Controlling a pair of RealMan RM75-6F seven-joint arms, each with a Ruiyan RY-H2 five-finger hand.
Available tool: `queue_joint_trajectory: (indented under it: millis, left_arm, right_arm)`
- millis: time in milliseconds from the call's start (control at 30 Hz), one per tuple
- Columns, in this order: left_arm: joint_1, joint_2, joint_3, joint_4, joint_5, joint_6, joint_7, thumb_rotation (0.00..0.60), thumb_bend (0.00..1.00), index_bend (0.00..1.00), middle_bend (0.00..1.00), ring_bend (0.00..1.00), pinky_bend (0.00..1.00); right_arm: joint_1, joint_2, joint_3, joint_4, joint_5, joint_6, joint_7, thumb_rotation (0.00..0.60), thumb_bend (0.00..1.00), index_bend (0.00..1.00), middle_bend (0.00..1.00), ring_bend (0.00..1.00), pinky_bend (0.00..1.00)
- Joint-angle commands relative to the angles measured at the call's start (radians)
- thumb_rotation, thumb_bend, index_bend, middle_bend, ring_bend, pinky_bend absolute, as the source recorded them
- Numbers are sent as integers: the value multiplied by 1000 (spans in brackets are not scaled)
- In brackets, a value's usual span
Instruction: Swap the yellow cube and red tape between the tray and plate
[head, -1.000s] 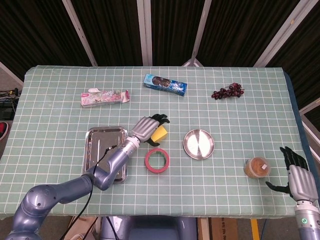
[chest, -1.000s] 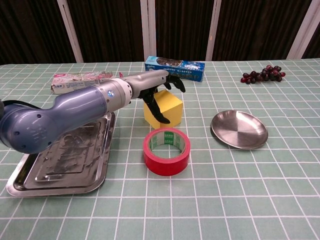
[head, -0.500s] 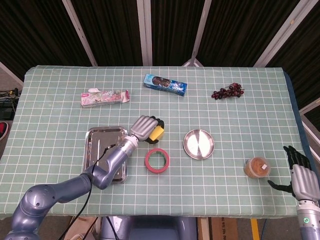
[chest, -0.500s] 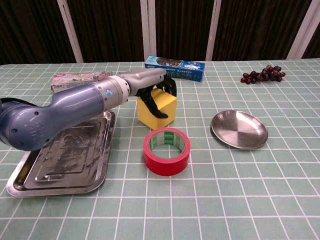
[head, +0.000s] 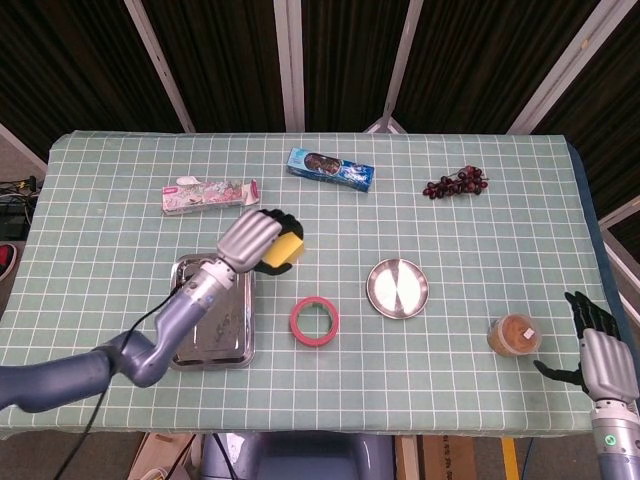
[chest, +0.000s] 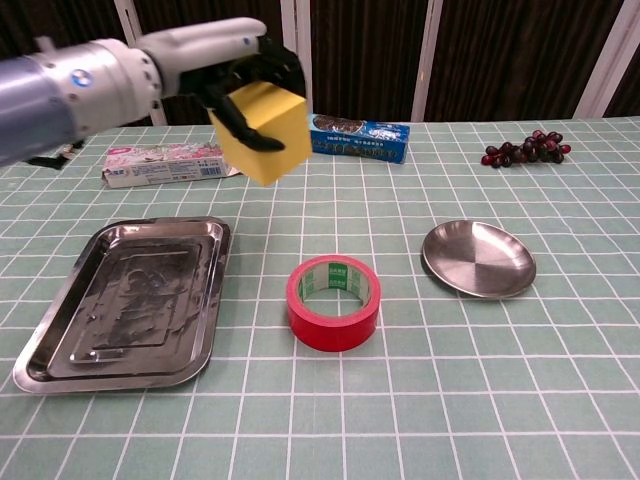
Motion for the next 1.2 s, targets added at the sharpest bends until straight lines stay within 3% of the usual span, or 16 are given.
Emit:
queue_joint_trajectory:
  millis: [33,200,467,600,733,967,1100,1200]
  left_arm:
    - [151,213,131,-189,34,54,74,600,550,437,369,355,489]
    - [255,214,235,-113,88,93,-38,600,546,435,352,344,475]
    - [310,102,288,101,185,122,-215,600,482,434,325,294,448]
    - [319,48,296,185,224,136,-309,600,413,426,235,180,346]
    - [312,23,303,233,253,125,-352,600,189,350,68,5,162]
    - [326,-30,235,261,285,265,-460,600,24,212,0,0,37]
    - [325,11,230,209,283,259,-424,600,0,168,0,0,0]
    - [370,59,220,132,277,339,-369,600,0,171,0,0,15]
  right_arm:
    - [-1,0,-4,-9,-9,3,-4,600,65,0,0,0,0]
    - [-3,-3,-10,-19,-23,8,-15,600,64,0,0,0,0]
    - [-4,-10,-9,-19,-25,14,-22,600,65,0,0,0,0]
    - [-7,-8,-9,-20,-30,20,-20,600,65,0,0,0,0]
    - [-10,-5,-8,-22,-30,22,-16,600,65,0,0,0,0]
    - [-11,-3,-9,-22,-37,22,-10,600,64,0,0,0,0]
    - [-10,-1,-8,-22,-38,20,-7,600,65,0,0,0,0]
    - [-11,0,-11,-20,-48,22,-11,600,65,0,0,0,0]
